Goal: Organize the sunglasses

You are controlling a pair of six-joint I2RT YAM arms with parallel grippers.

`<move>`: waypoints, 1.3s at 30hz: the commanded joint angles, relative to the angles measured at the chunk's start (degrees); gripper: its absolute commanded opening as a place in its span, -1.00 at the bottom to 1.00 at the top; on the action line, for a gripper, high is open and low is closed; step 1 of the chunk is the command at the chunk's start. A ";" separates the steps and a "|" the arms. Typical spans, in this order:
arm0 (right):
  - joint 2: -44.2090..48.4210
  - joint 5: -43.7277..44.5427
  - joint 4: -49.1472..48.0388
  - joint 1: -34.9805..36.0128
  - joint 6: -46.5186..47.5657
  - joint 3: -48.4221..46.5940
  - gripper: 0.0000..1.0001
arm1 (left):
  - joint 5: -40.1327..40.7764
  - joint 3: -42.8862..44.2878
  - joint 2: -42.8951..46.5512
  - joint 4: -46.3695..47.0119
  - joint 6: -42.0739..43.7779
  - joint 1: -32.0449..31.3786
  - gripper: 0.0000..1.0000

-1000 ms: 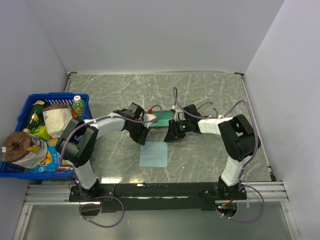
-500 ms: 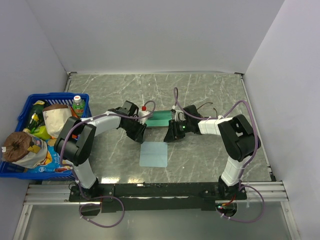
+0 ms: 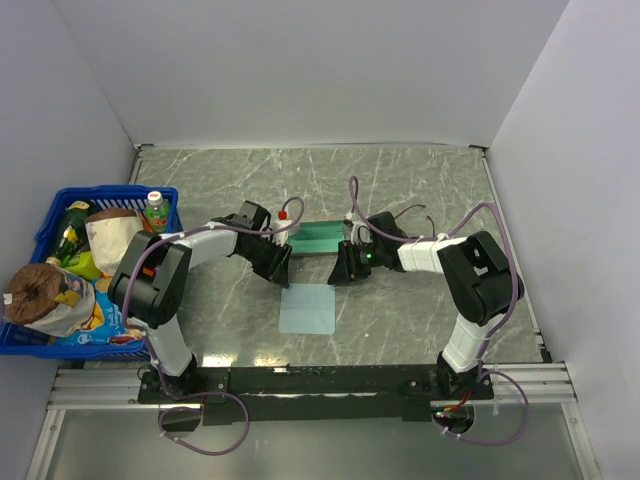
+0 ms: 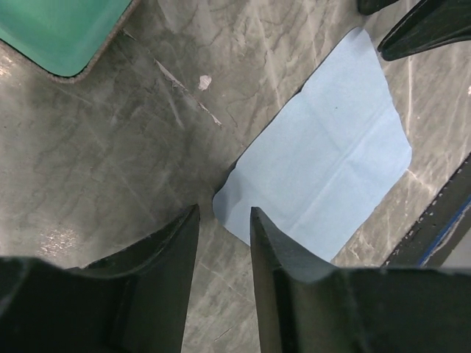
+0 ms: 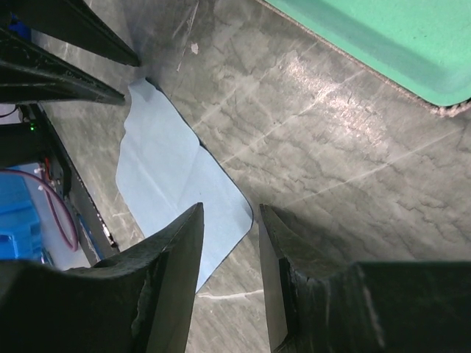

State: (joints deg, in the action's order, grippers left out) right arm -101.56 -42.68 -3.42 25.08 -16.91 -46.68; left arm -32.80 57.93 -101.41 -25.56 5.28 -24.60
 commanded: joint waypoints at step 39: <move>0.05 4.53 0.17 -1.18 -0.32 2.38 -0.21 | -2.89 -2.03 -3.45 -0.28 0.17 0.69 -0.77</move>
State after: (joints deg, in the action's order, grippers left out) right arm -101.03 -42.00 -4.12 24.32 -17.61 -45.60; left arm -37.34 57.06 -103.13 -24.82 4.91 -23.75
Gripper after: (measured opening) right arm 0.400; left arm 0.116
